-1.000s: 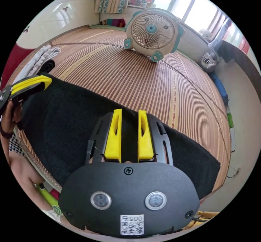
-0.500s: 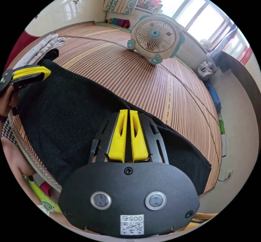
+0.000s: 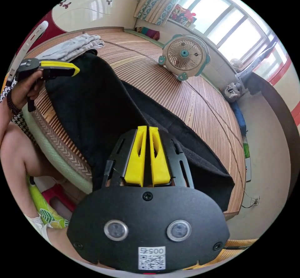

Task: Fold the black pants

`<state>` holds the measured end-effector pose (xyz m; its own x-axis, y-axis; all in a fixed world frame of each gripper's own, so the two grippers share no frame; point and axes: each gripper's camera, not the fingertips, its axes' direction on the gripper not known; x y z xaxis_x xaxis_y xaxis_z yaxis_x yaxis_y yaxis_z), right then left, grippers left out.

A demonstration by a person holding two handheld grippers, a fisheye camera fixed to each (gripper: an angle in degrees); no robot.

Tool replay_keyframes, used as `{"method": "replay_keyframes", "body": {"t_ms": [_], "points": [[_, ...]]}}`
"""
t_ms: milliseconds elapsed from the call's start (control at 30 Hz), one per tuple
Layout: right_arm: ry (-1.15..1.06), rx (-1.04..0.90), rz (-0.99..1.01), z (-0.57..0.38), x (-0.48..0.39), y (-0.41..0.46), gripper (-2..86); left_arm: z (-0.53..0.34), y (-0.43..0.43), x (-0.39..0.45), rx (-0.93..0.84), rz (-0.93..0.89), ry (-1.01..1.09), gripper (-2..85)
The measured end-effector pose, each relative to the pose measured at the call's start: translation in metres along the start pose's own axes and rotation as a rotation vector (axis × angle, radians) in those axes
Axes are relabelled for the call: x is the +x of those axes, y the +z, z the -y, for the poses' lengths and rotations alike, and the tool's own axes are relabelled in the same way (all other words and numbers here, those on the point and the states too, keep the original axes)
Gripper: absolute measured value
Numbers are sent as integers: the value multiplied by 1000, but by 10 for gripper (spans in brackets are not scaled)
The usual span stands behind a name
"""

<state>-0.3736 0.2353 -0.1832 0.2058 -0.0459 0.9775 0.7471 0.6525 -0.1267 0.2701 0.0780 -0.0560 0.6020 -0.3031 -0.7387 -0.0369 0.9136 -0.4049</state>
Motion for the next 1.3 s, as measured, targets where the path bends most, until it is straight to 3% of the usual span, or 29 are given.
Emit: {"method": "replay_keyframes", "body": {"t_ms": [200, 400, 567, 933, 1300], "points": [[-75, -1, -90, -31, -33, -22, -13, -44, -33, -3, 18, 22, 2, 9], [-16, 28, -64, -55, -37, -40, -13, -76, -58, -27, 91, -68, -82, 11], [7, 61, -81, -73, -43, -62, -13, -82, -61, -43, 59, -63, -72, 22], [-7, 122, -32, -166, -79, -124, -13, -123, -150, -115, 203, -167, -31, 57], [108, 42, 6, -229, -110, -120, -13, -189, -138, -144, 131, -249, -96, 108]]}}
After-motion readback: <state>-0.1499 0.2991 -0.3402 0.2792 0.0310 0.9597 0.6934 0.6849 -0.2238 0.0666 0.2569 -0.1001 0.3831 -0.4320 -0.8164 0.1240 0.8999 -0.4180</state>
